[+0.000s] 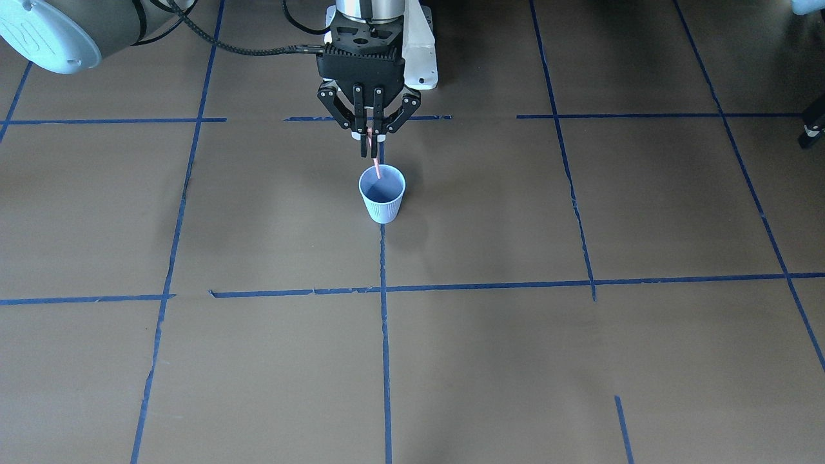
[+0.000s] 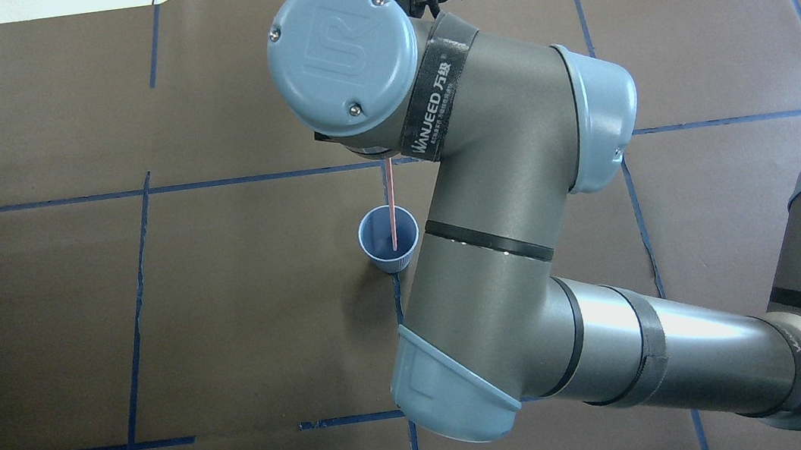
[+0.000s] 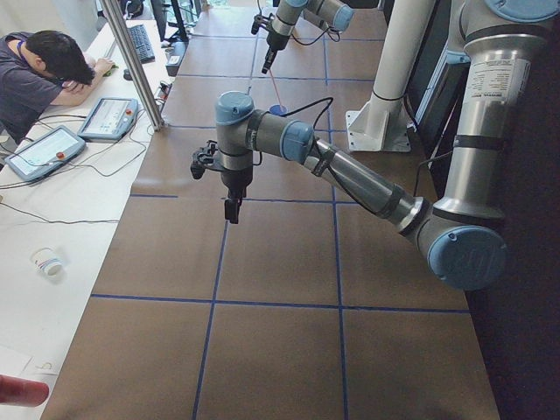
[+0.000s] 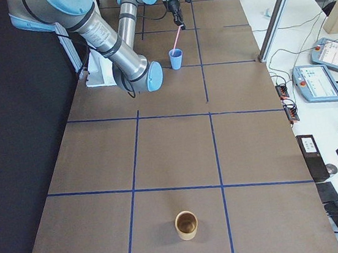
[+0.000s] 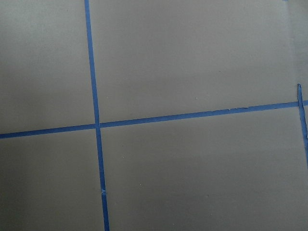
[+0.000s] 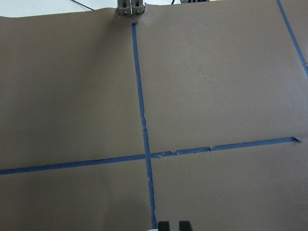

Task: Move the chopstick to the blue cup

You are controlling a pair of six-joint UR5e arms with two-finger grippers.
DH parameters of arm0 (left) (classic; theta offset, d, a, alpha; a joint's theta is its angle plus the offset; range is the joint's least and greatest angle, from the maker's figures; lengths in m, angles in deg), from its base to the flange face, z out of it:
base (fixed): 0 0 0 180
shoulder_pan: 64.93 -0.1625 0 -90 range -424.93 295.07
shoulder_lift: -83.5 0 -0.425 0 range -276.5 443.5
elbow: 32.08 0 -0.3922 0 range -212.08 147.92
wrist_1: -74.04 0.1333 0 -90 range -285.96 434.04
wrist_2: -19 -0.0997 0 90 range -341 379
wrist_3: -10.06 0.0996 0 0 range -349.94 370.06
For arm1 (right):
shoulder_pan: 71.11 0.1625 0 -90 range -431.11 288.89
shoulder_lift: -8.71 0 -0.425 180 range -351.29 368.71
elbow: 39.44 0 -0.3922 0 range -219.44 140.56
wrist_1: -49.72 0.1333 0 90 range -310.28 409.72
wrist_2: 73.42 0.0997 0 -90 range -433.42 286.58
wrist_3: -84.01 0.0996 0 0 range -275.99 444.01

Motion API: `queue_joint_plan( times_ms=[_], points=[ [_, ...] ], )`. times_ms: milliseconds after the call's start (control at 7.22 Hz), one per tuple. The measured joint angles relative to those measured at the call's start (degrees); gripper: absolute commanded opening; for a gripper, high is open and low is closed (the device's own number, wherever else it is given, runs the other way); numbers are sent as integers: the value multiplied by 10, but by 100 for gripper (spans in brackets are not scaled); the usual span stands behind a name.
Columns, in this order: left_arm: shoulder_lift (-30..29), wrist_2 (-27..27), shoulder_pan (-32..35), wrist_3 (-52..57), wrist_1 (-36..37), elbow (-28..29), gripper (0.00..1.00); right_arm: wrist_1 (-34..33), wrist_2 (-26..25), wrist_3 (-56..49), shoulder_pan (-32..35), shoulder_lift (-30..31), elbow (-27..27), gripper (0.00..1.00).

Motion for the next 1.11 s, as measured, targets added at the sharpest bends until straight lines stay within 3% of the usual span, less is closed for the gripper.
queue_joint_plan(
  times_ms=[693,970,1108],
  points=[
    [6,-1,1,0,-1,1,100,-1,7,-10,15,0,11,100],
    [6,0,5,5,-2,16,100,-17,71,-61,80,46,55,100],
    [6,1,14,22,-2,35,100,-23,135,-116,137,86,80,100]
  ],
)
